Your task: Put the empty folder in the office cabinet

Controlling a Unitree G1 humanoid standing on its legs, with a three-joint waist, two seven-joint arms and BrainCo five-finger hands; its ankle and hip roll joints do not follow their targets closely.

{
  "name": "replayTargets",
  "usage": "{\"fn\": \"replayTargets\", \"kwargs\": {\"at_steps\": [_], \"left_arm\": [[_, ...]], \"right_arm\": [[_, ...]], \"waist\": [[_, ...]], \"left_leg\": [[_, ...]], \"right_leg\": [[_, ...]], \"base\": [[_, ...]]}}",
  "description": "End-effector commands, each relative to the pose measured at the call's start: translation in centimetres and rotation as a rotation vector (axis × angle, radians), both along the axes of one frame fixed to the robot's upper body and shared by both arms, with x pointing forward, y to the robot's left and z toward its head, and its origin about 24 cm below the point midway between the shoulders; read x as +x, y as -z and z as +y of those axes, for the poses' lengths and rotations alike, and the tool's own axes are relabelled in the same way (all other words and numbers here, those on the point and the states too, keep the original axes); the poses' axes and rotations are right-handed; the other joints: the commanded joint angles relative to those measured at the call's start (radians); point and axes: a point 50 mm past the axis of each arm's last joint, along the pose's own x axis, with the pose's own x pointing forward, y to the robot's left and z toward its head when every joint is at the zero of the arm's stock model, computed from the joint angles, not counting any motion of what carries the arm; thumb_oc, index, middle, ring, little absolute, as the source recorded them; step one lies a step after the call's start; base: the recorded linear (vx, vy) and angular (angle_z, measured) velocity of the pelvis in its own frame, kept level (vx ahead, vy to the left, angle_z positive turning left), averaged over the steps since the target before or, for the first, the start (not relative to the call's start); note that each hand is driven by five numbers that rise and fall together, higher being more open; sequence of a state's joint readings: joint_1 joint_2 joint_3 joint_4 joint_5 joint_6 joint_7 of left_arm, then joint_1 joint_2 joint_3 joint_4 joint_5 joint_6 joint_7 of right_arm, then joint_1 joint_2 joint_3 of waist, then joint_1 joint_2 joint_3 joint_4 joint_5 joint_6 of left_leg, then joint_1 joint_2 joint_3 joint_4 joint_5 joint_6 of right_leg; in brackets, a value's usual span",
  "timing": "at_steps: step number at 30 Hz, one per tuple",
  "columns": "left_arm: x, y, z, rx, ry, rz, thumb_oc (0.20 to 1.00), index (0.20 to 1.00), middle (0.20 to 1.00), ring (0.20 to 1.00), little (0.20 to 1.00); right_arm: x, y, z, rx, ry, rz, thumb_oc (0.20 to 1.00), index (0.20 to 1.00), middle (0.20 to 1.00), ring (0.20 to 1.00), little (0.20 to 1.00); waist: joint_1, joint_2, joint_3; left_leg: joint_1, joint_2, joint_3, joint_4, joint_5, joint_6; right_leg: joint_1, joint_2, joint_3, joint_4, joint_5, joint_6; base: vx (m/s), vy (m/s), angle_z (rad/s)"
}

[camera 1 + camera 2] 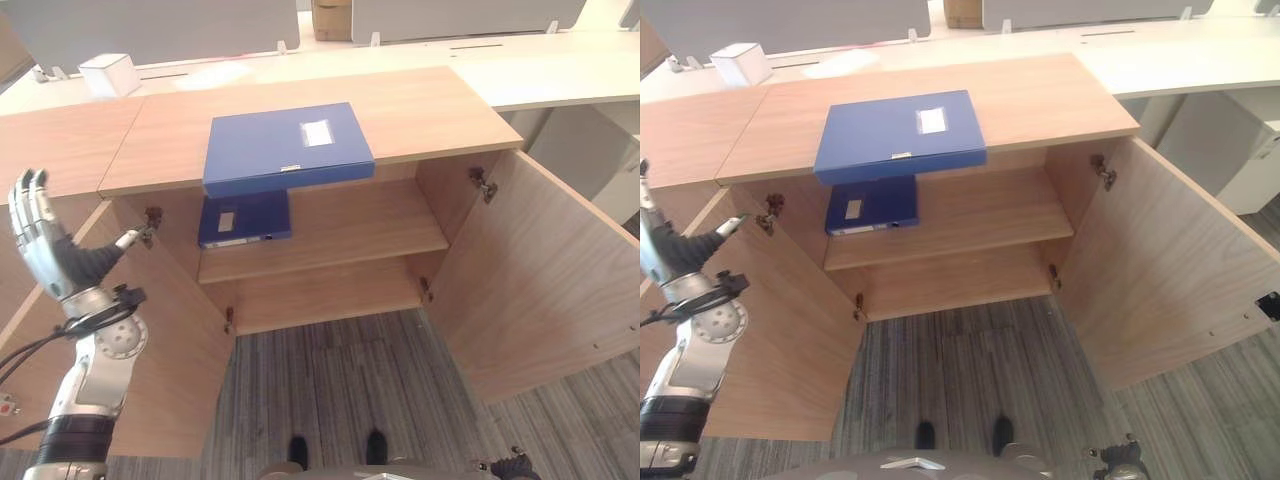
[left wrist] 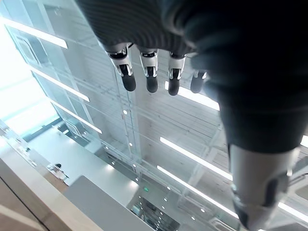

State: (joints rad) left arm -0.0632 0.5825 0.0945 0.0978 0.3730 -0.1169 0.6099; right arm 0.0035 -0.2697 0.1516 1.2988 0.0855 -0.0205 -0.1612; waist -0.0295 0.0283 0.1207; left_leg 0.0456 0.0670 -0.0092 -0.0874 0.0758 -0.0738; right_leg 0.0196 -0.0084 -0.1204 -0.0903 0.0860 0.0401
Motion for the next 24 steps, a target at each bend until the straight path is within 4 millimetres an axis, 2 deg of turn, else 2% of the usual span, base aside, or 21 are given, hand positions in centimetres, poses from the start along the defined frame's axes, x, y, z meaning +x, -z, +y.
{"fn": "replayTargets", "kwargs": {"at_steps": [1,10,13,16,20,24], "left_arm": [[2.2,-3.1,-0.6,0.161,0.086,-0.029,1.000,1.000,1.000,1.000,1.000],[5.0,-1.7,-3.4,0.313,0.205,0.132,1.000,1.000,1.000,1.000,1.000],[5.1,-1.7,-3.4,0.313,0.207,0.131,1.000,1.000,1.000,1.000,1.000],[6.1,-1.7,-3.8,0.398,0.215,0.175,1.000,1.000,1.000,1.000,1.000],[6.4,-1.9,-3.8,0.431,0.216,0.185,1.000,1.000,1.000,1.000,1.000],[7.2,-2.9,-3.6,0.514,0.194,0.184,1.000,1.000,1.000,1.000,1.000]], "right_arm": [[1.4,-0.4,-0.5,-0.037,-0.060,-0.016,1.000,1.000,1.000,1.000,1.000],[0.3,-0.2,-0.7,-0.033,-0.032,0.008,1.000,1.000,1.000,1.000,1.000],[0.3,-0.2,-0.7,-0.033,-0.030,0.007,1.000,1.000,1.000,1.000,1.000],[-0.5,-0.2,-1.0,-0.038,-0.012,0.031,1.000,1.000,1.000,1.000,1.000],[-0.8,-0.2,-1.1,-0.041,-0.005,0.037,1.000,1.000,1.000,1.000,1.000],[-1.1,-0.2,-1.3,-0.042,0.016,0.036,1.000,1.000,1.000,1.000,1.000]], "waist": [[-0.035,-0.048,-0.011],[-0.074,-0.038,-0.017],[-0.072,-0.038,-0.017],[-0.086,-0.032,-0.024],[-0.091,-0.029,-0.025],[-0.101,-0.021,-0.029]], "left_leg": [[0.028,0.020,0.014,0.000,-0.116,-0.040],[0.021,0.020,0.036,0.000,-0.118,-0.037],[0.020,0.020,0.036,0.000,-0.118,-0.037],[0.016,0.022,0.047,0.000,-0.119,-0.038],[0.015,0.023,0.049,0.000,-0.119,-0.039],[0.011,0.023,0.056,0.000,-0.118,-0.040]], "right_leg": [[0.058,-0.066,0.026,0.003,-0.108,0.073],[0.038,-0.071,0.045,0.003,-0.096,0.084],[0.037,-0.071,0.045,0.003,-0.096,0.085],[0.029,-0.072,0.052,0.003,-0.095,0.088],[0.028,-0.072,0.054,0.003,-0.094,0.089],[0.020,-0.072,0.057,0.003,-0.093,0.092]], "base": [[0.01,0.010,-0.04],[0.00,0.003,-0.04],[0.00,0.002,-0.11],[0.01,-0.001,-0.06],[0.00,0.000,0.00],[0.00,0.000,0.00]]}}
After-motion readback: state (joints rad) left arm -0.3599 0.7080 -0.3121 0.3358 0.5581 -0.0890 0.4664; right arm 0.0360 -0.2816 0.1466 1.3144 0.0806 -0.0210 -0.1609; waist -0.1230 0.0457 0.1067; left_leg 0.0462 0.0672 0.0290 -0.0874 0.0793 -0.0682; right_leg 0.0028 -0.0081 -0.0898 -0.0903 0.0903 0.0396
